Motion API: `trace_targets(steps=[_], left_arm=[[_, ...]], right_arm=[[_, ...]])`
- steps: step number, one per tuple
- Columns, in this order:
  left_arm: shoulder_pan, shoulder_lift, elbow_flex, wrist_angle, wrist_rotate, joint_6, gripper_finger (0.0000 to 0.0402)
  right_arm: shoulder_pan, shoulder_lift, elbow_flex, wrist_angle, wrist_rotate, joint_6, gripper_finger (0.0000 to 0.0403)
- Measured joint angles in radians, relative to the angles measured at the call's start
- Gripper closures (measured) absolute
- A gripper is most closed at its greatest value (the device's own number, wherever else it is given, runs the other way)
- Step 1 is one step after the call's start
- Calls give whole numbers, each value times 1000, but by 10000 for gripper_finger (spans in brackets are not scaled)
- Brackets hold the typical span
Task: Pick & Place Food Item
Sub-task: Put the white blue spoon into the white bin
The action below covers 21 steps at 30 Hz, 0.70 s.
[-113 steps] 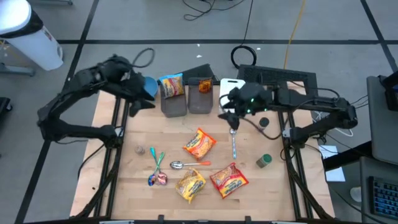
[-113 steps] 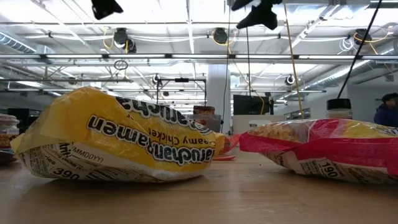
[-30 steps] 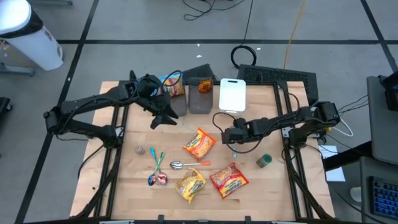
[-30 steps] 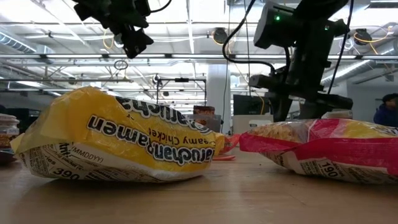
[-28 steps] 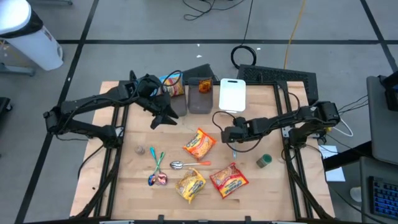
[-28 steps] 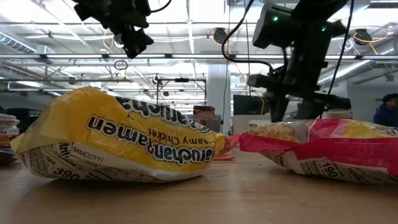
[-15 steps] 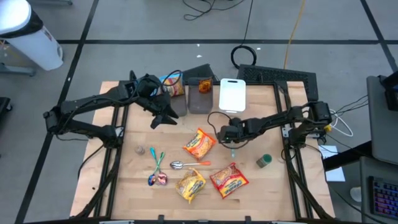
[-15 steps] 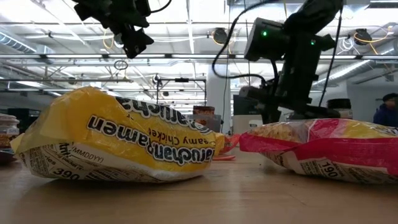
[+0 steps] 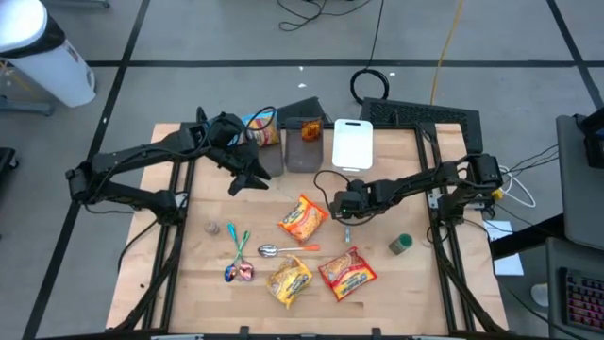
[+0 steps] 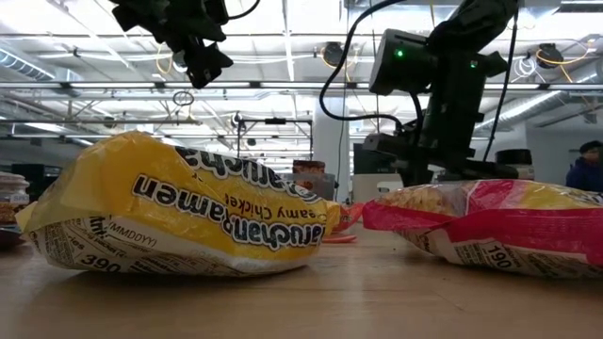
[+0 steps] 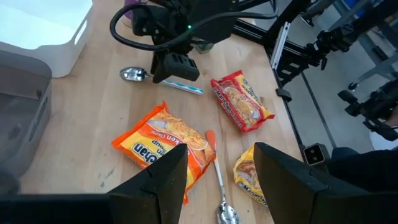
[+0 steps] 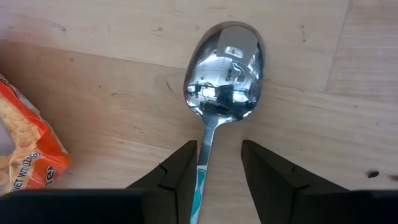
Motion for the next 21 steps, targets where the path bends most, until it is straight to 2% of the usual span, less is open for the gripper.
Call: trace_targets(steps=[9, 21], left_arm=[[0, 0, 0, 0, 0, 0, 206], [0, 0, 0, 0, 0, -1, 206]], right_arm=[[0, 1, 0, -23, -2, -1, 300], [0, 1, -1, -32, -21, -20, 394]])
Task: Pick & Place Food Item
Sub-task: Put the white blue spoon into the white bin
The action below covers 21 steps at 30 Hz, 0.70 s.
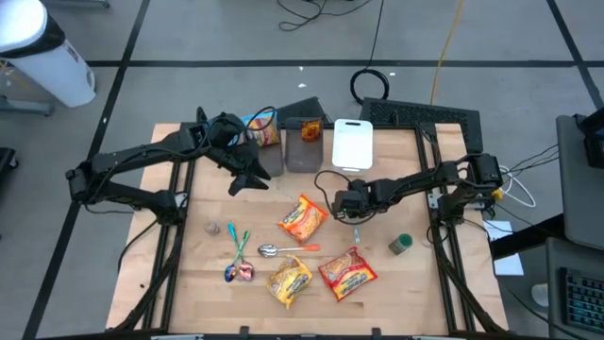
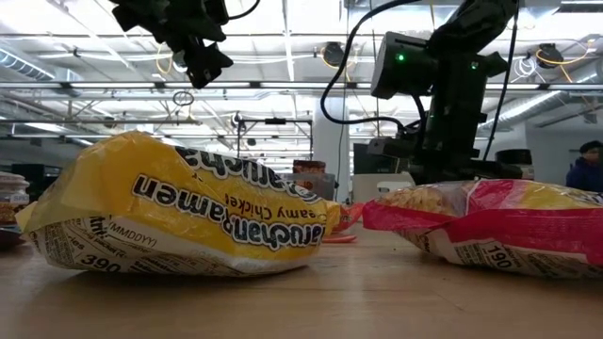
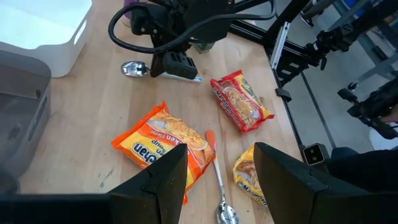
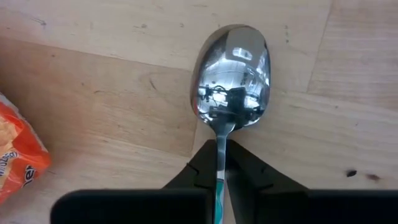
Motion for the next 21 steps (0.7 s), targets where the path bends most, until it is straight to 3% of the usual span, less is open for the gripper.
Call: trace_targets(steps=[9, 21], left_arm=[[0, 0, 0, 0, 0, 1, 206], [0, 0, 0, 0, 0, -10, 206]], right_arm=[[0, -35, -5, 76, -4, -27, 398], [-18, -223, -2, 282, 155, -112, 400]])
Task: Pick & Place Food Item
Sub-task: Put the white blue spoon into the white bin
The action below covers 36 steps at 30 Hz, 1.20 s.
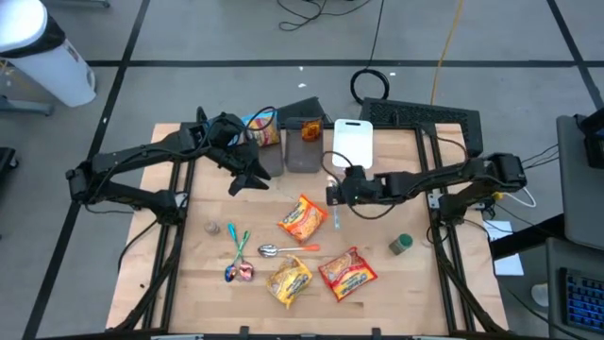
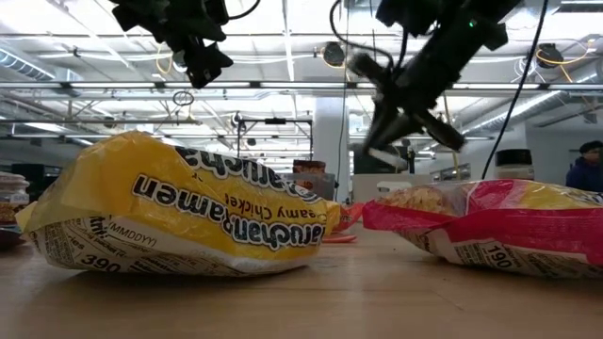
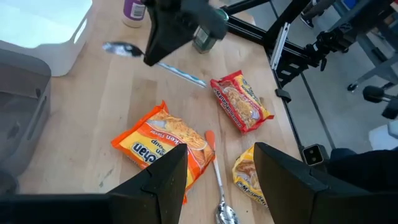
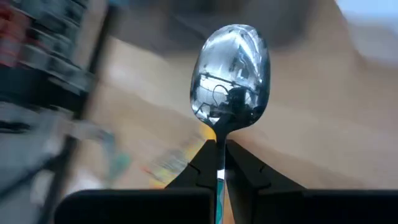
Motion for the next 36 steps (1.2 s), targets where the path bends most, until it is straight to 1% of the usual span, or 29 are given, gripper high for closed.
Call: trace_targets(steps=[3, 6, 9, 11, 13, 16, 18, 20, 22, 26, 29, 31, 36], left_arm=[[1, 0, 0, 20, 17, -47, 206], [7, 0, 0, 86, 86, -118, 206], [12, 0, 0, 216, 161, -238, 206], [14, 0, 0, 338, 186, -344, 206], [13, 0, 0, 464, 189, -462, 206], [24, 0, 0, 650, 181, -636, 206], [38, 7, 2, 751, 144, -777, 206], [50, 25, 3, 825, 106, -904, 206], [61, 56, 3, 868, 99, -981, 206], [58, 137, 33, 874, 72, -1030, 206], [51, 196, 76, 873, 46, -1032, 206], [48, 233, 122, 874, 44, -1027, 206], [34, 308, 242, 854, 53, -994, 206]], right_arm=[[-13, -44, 10, 81, 18, -67, 400], [-30, -75, 60, 95, 31, -167, 400], [-50, -75, 151, 100, 26, -312, 400], [-62, -75, 222, 64, 23, -421, 401], [-72, -75, 298, 44, 23, -541, 401], [-82, -76, 402, -32, 23, -708, 401], [-88, -75, 464, -106, 22, -797, 401], [-94, -75, 521, -177, 21, -871, 401], [-95, -76, 562, -230, 21, -949, 401], [-96, -75, 574, -247, 15, -1047, 401], [-107, -73, 573, -261, -38, -1073, 401], [-114, -75, 573, -280, -57, -1084, 401], [-115, -68, 573, -298, -52, -1123, 401]])
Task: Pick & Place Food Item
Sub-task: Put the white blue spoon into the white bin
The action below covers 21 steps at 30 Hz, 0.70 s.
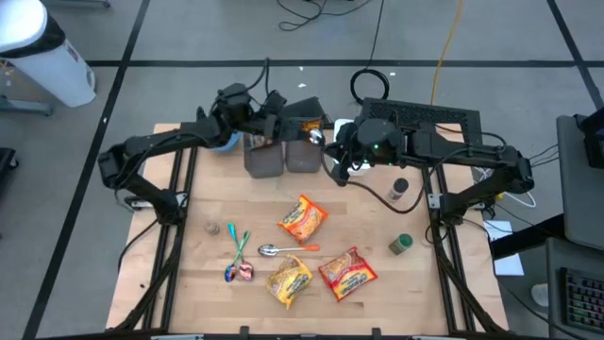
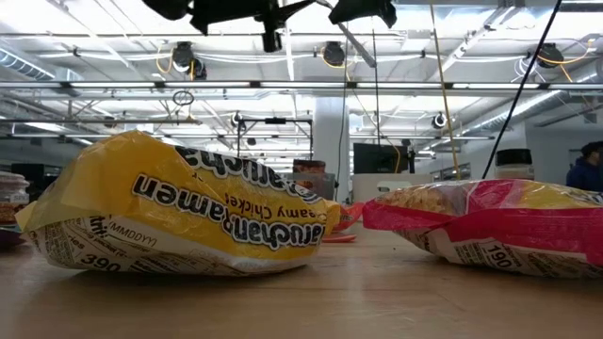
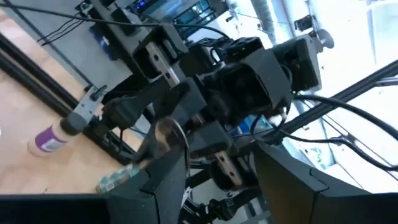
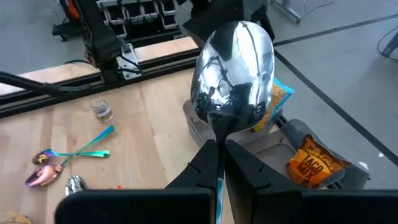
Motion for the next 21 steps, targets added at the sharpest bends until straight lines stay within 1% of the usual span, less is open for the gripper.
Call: trace_targets(steps=[2, 5, 7, 9, 12, 18, 21], left_arm=[[-1, 22, 47, -55, -1, 31, 206], [-1, 42, 108, -195, -5, 114, 206], [-1, 52, 139, -290, -25, 172, 206], [-2, 55, 157, -348, -49, 219, 206], [-2, 54, 164, -372, -61, 253, 206], [-1, 54, 164, -375, -63, 265, 206], [-2, 54, 164, -378, -96, 277, 206]], right_arm=[[0, -2, 0, -1, -1, -13, 401], [-1, 1, 0, -2, 0, -29, 401], [-9, 2, 0, -7, -2, -30, 401], [-18, 2, 0, -7, -2, -26, 401], [-35, 1, 0, -5, 0, -25, 401], [-53, 1, 0, -4, 0, -30, 401], [-53, 1, 0, 1, 0, -39, 401]])
